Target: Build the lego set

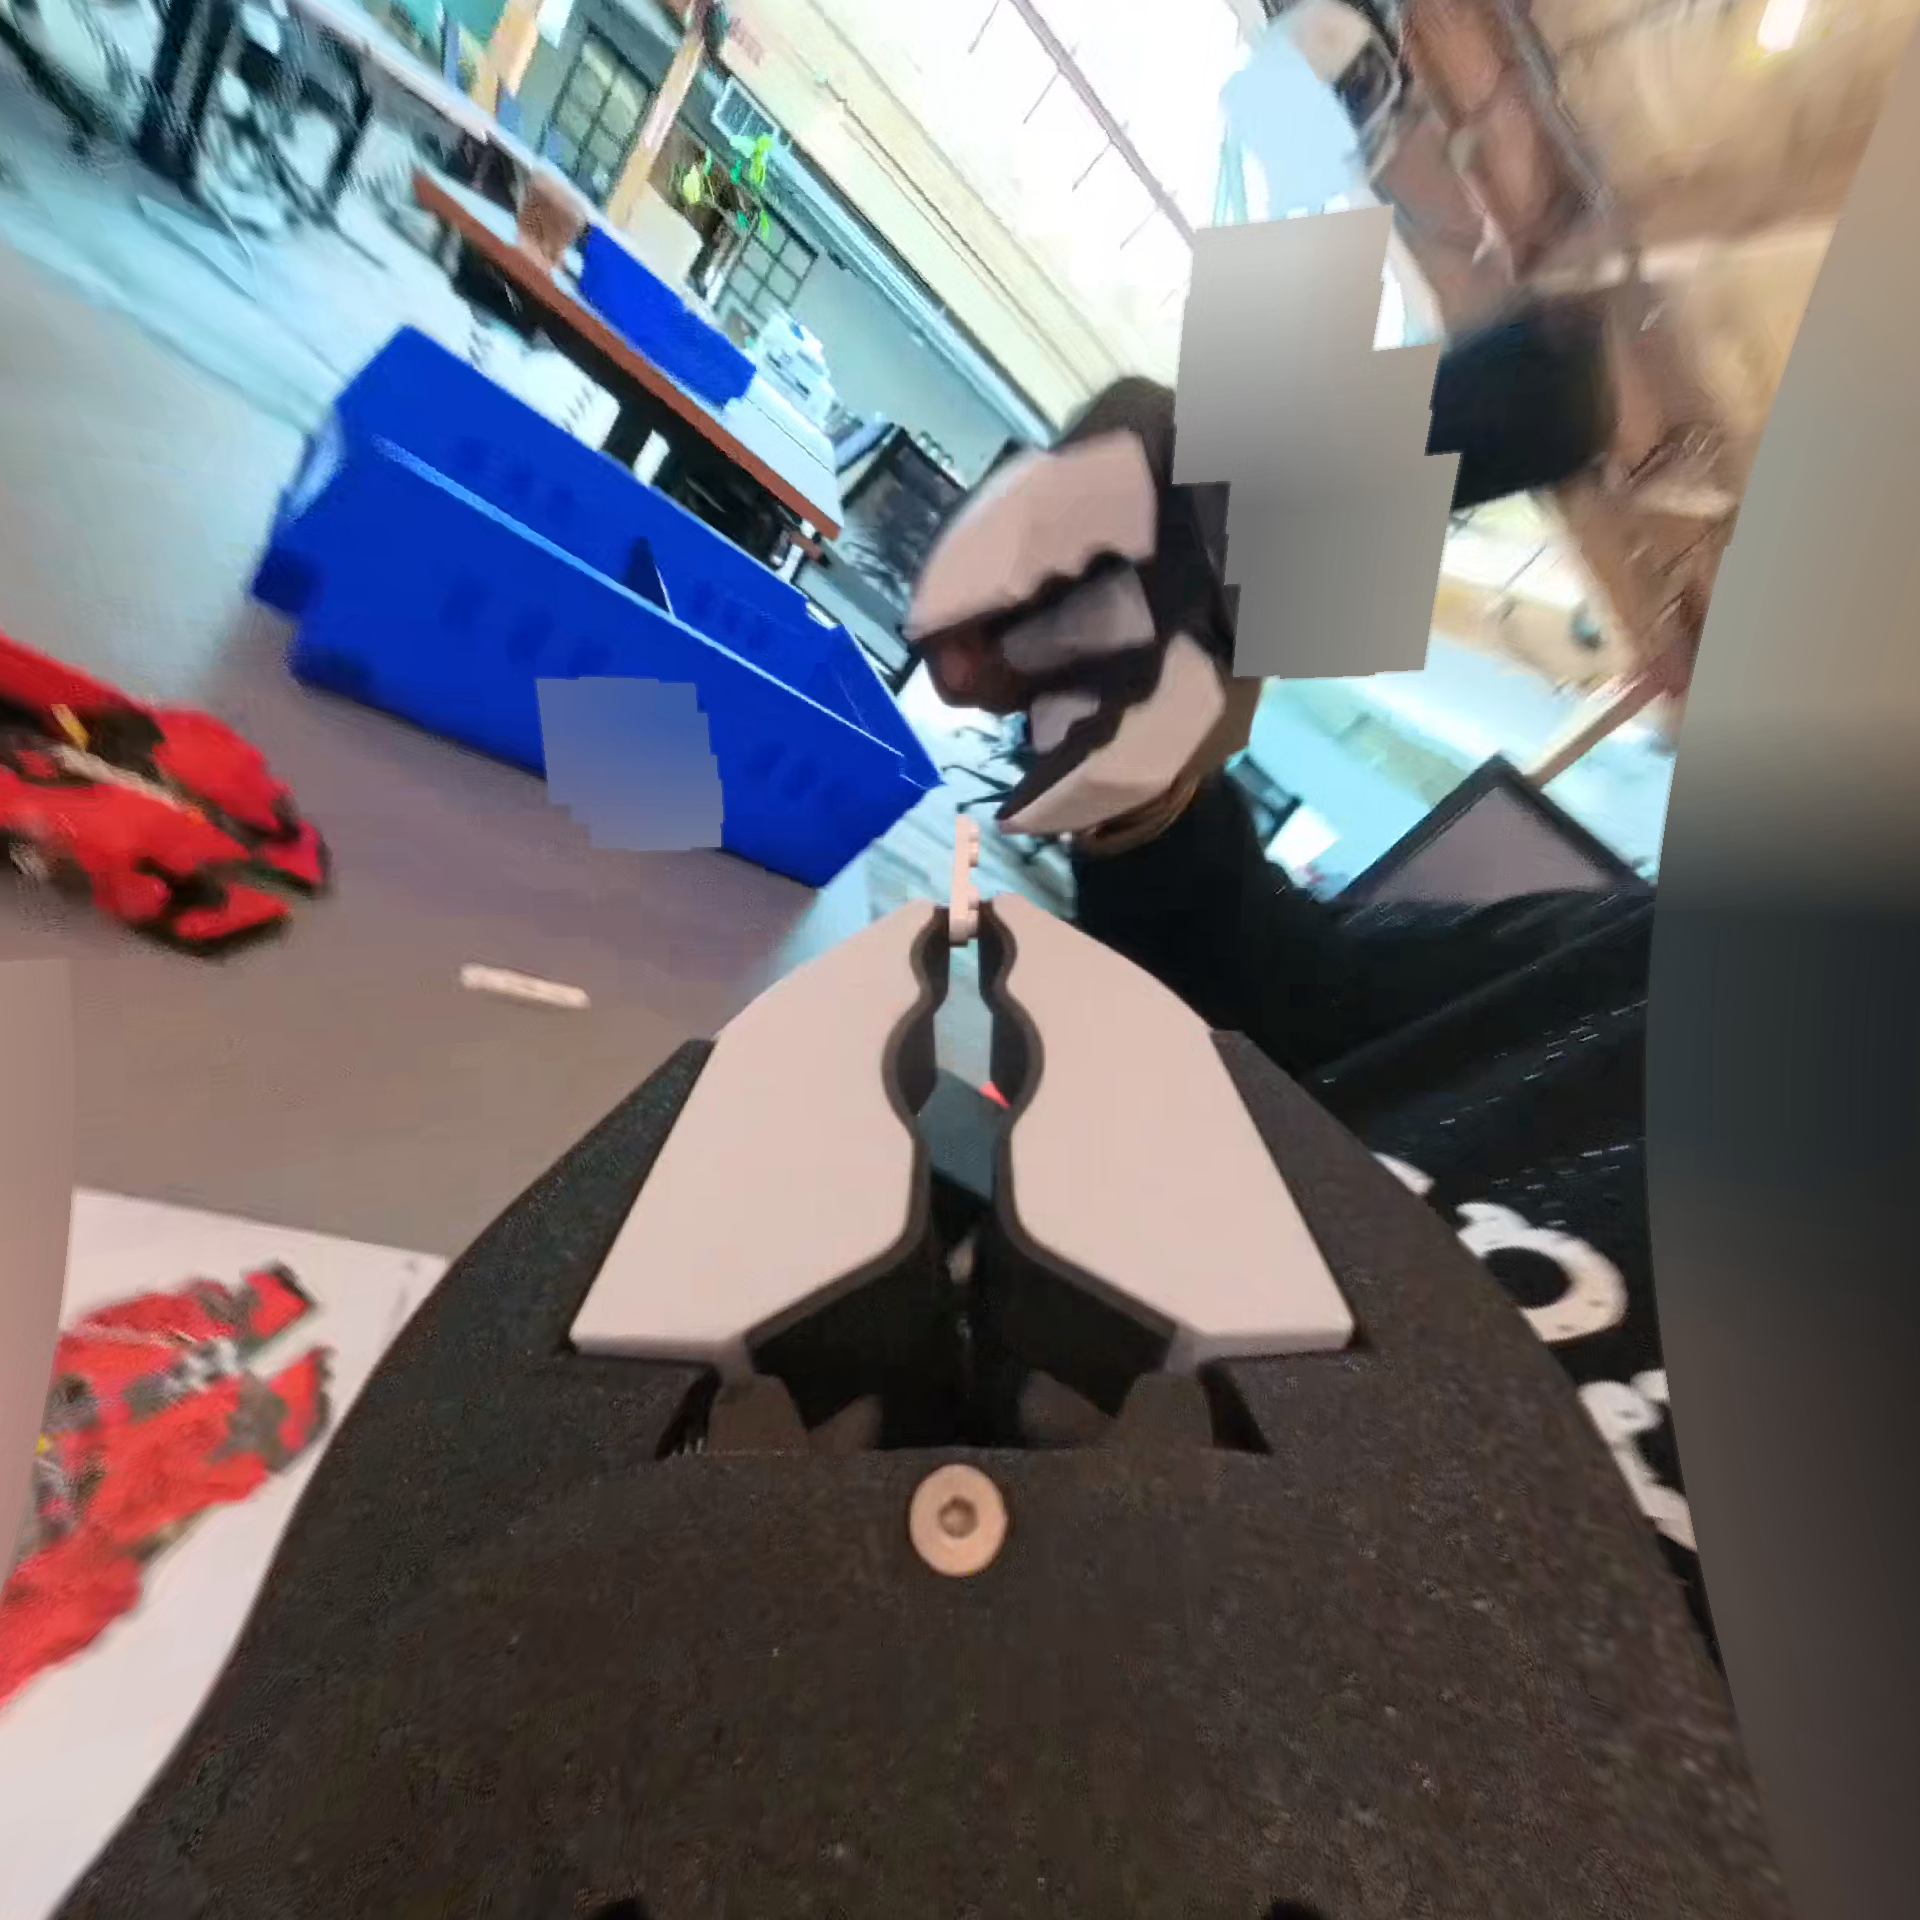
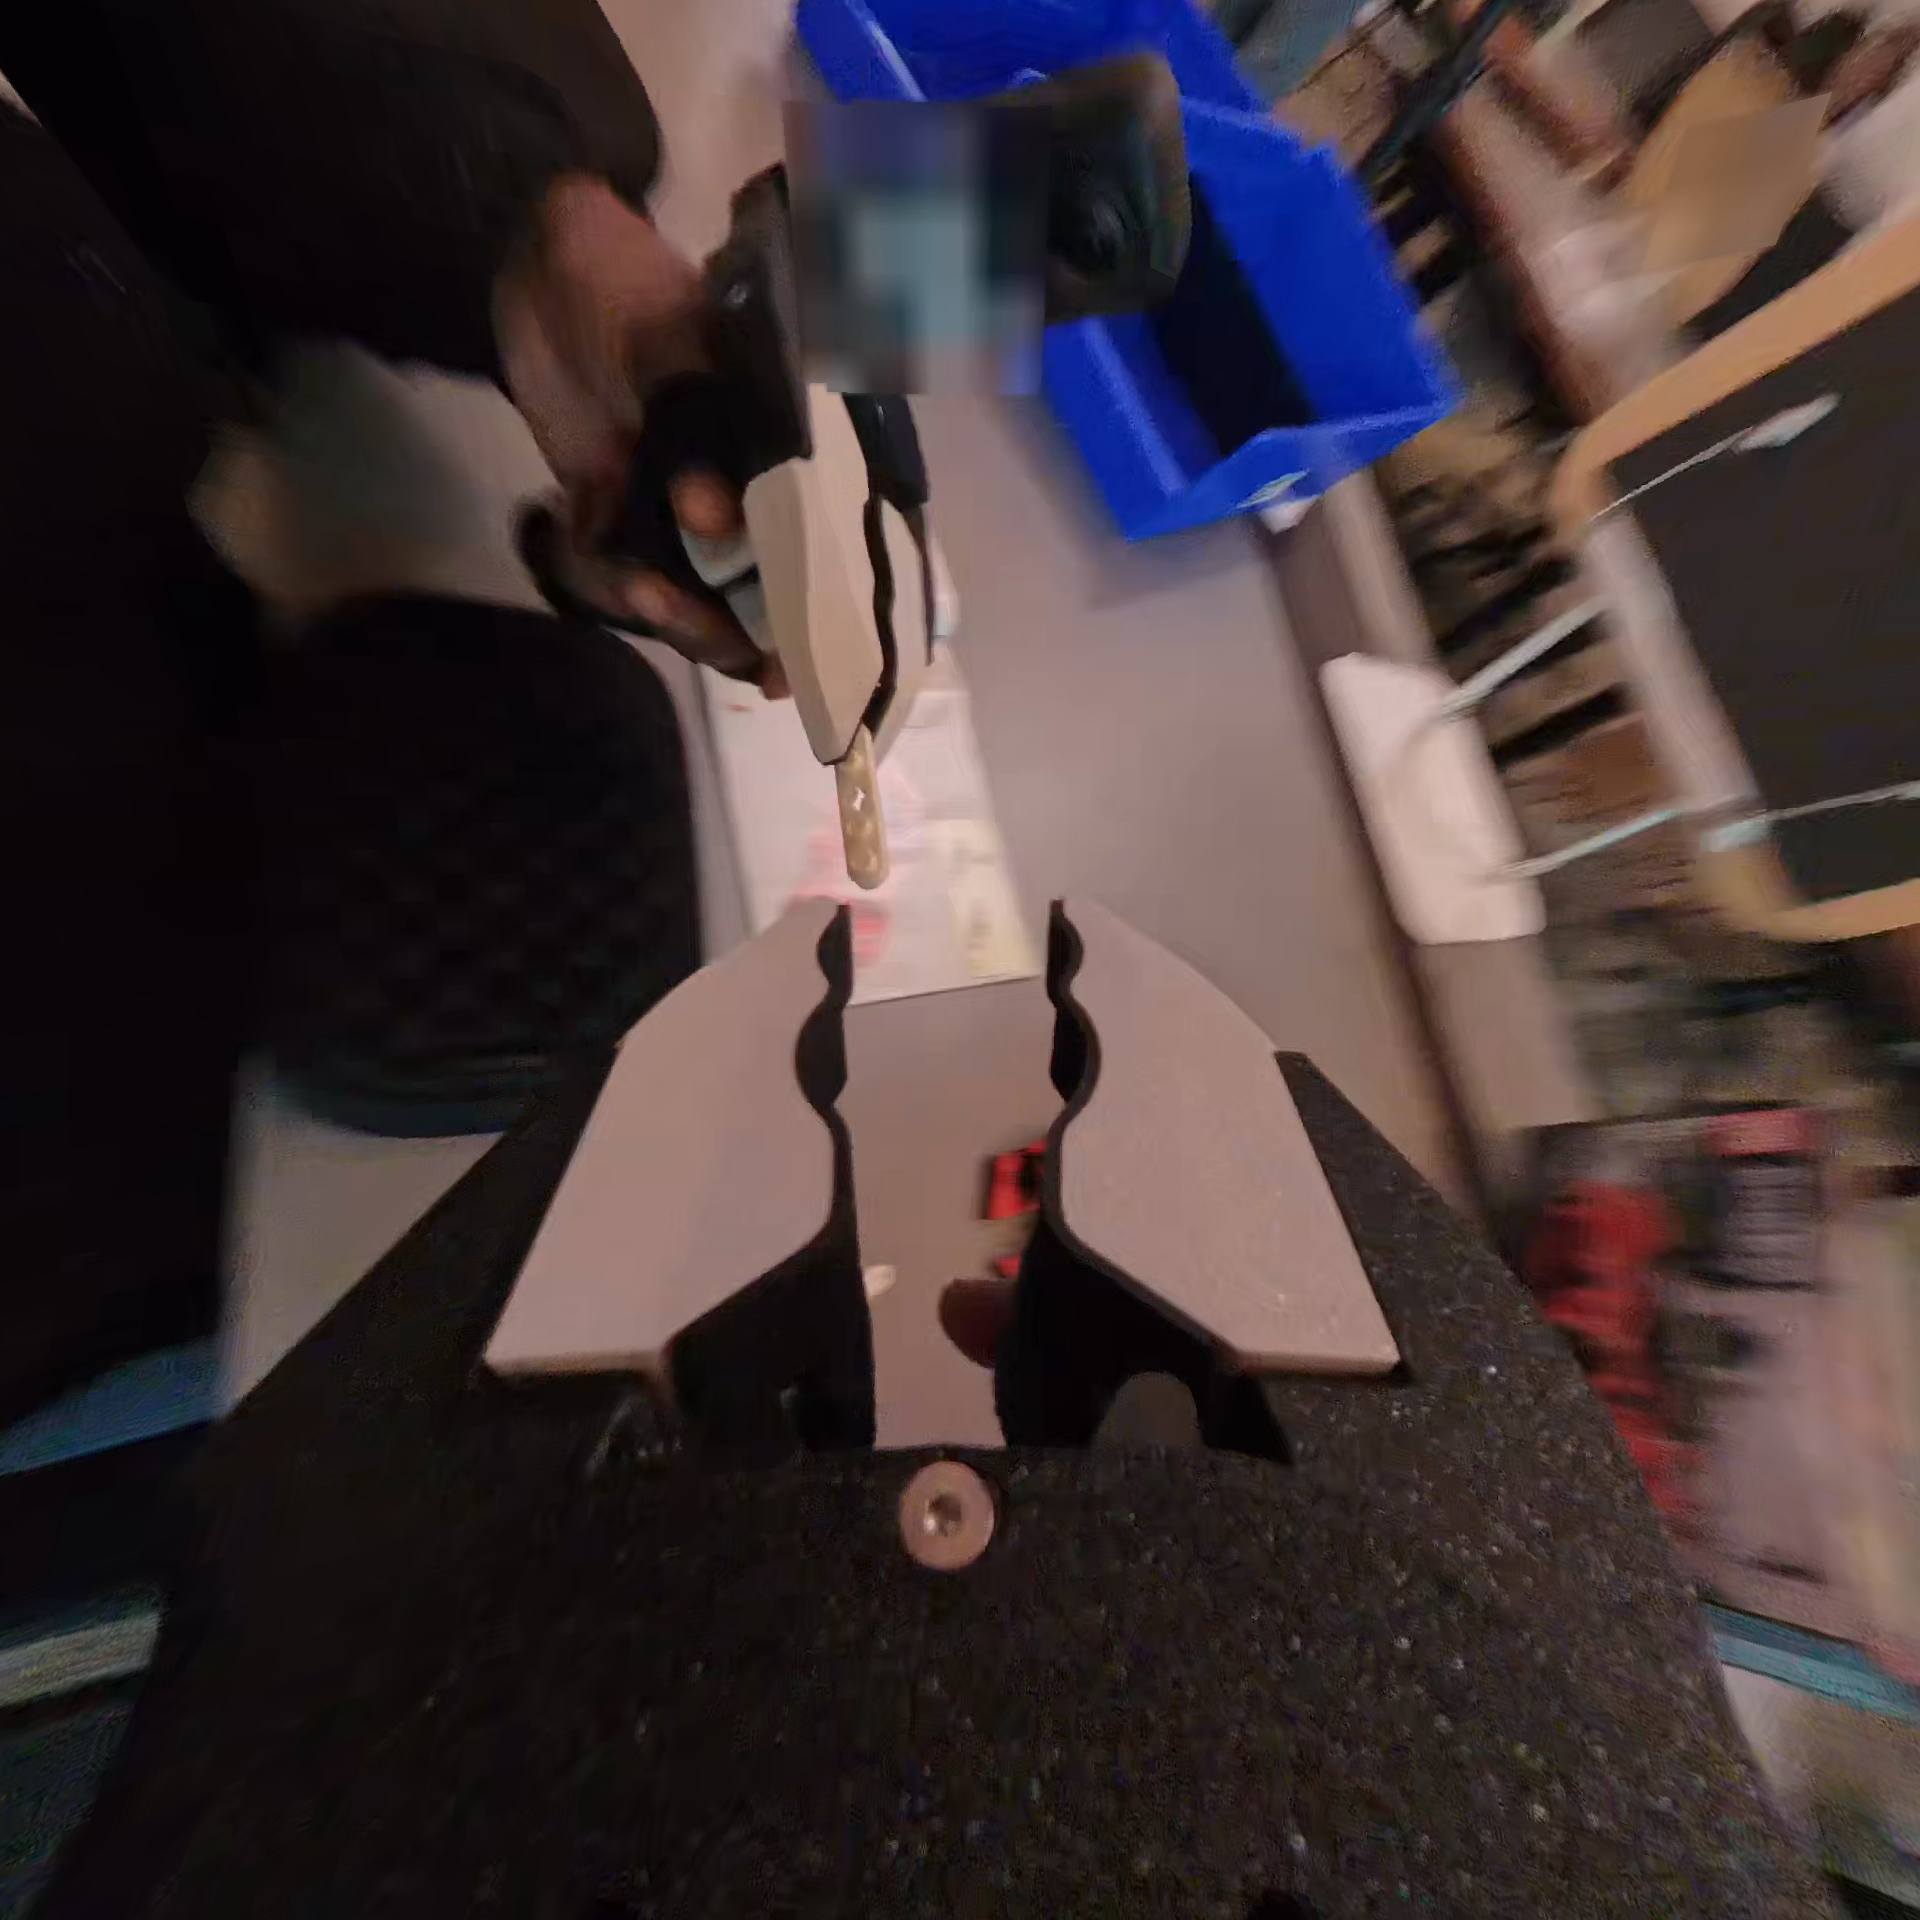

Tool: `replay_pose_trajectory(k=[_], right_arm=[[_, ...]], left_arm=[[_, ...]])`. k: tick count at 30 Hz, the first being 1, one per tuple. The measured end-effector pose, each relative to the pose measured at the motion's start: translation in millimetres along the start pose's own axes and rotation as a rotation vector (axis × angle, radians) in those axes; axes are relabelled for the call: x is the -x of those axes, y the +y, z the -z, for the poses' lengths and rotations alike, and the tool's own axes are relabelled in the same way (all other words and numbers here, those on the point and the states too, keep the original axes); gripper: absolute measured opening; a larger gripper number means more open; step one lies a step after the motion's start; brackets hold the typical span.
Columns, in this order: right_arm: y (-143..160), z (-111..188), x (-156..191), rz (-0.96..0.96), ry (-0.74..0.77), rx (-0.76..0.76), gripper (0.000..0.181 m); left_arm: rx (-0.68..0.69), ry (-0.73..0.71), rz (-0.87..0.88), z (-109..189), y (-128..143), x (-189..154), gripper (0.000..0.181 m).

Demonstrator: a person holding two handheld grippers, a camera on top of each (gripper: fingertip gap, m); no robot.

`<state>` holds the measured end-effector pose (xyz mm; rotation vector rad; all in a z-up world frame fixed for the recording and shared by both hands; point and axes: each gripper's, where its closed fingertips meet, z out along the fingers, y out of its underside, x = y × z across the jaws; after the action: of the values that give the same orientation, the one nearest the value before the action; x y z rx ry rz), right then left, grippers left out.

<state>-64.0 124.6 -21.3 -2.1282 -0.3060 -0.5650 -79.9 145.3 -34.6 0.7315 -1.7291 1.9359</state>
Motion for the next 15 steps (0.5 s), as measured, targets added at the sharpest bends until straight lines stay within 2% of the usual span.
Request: replay_pose_trajectory(k=[2,5,9,11,15], right_arm=[[-0.9,-13.0,8.9,0.126,0.074,0.041,0.03],[0.4,-26.4,25.9,0.121,-0.018,0.059,0.026],[4.5,-30.9,27.4,0.138,-0.042,0.082,0.02],[4.0,-32.5,30.1,0.13,-0.057,0.077,0.01],[10.0,-33.8,34.7,0.045,-0.048,0.083,0.007]], left_arm=[[0.024,0.003,0.081,3.9,6.1,4.8,0.005],[0.053,-0.01,0.121,5.6,11.1,9.5,0.004],[0.089,-0.002,0.133,6.2,16.5,10.6,0.004],[0.1,-0.004,0.135,5.1,18.4,12.1,0.005],[0.123,0.008,0.157,4.2,23.3,14.9,0.005]])
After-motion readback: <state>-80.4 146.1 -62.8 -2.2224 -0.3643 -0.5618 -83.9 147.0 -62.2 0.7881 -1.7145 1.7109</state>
